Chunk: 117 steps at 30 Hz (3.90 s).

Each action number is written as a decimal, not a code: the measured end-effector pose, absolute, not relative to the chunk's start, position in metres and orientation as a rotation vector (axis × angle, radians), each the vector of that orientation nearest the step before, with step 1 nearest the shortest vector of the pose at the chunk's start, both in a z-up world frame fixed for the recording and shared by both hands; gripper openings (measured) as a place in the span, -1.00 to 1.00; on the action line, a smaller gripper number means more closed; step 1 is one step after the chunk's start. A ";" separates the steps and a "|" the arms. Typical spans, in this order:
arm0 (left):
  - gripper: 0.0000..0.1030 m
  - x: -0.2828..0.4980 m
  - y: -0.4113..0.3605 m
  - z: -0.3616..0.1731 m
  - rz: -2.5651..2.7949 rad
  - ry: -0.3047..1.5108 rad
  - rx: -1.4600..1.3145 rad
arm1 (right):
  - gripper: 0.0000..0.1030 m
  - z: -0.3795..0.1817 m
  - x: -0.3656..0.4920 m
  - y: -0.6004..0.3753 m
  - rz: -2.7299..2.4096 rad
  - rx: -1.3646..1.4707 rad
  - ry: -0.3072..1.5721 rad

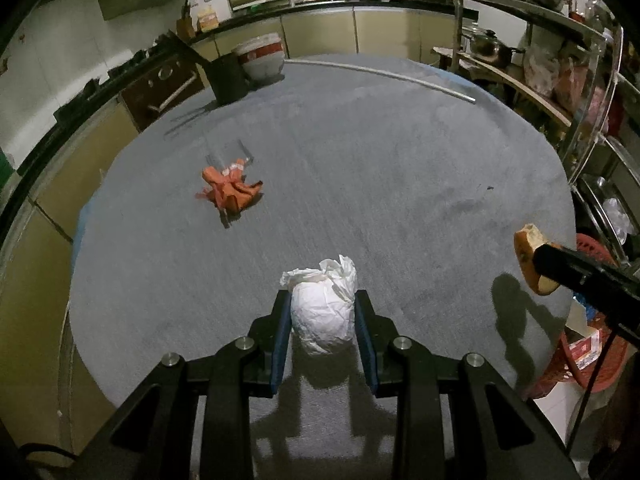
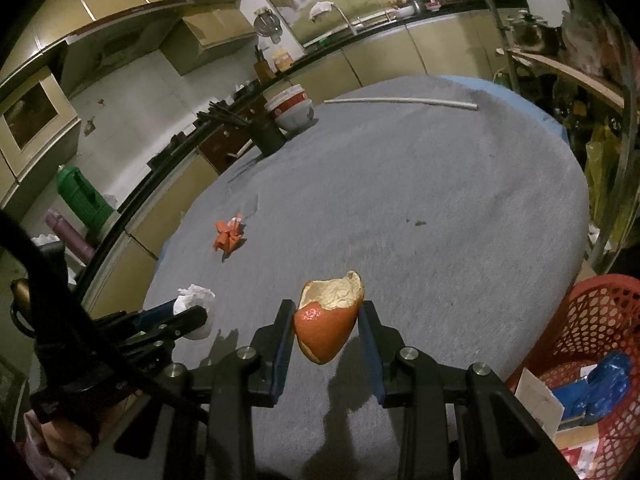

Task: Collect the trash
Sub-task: 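Lift the white bag with the left tool while the right tool lifts the orange peel, then carry the white bag with the left tool while the right tool carries the orange peel, then swing both tools with the white bag and orange peel over the red basket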

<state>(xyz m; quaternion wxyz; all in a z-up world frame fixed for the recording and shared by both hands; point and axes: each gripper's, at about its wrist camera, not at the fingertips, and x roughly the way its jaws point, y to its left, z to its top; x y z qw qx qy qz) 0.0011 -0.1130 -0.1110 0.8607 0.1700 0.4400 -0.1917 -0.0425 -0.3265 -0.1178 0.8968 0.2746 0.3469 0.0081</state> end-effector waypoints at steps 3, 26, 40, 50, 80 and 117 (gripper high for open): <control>-0.37 0.004 -0.112 -0.118 -0.398 0.949 0.345 | -0.33 -0.126 -0.039 -0.322 0.015 0.564 0.746; -0.06 0.017 -0.102 -0.128 -0.494 0.991 0.254 | -0.29 -0.146 -0.030 -0.317 0.002 0.566 0.797; 0.25 0.017 -0.071 -0.127 -0.590 1.013 0.110 | 0.17 -0.149 -0.031 -0.320 -0.026 0.553 0.819; 0.27 0.018 -0.057 -0.129 -0.528 1.008 0.104 | 0.17 -0.148 -0.034 -0.320 -0.016 0.541 0.828; -0.35 0.019 -0.046 -0.118 -0.517 0.992 0.021 | -0.37 -0.132 -0.034 -0.295 -0.027 0.397 0.778; -0.35 -0.126 -0.066 -0.008 -0.420 0.608 0.298 | -0.37 -0.038 -0.155 -0.266 -0.008 0.370 0.479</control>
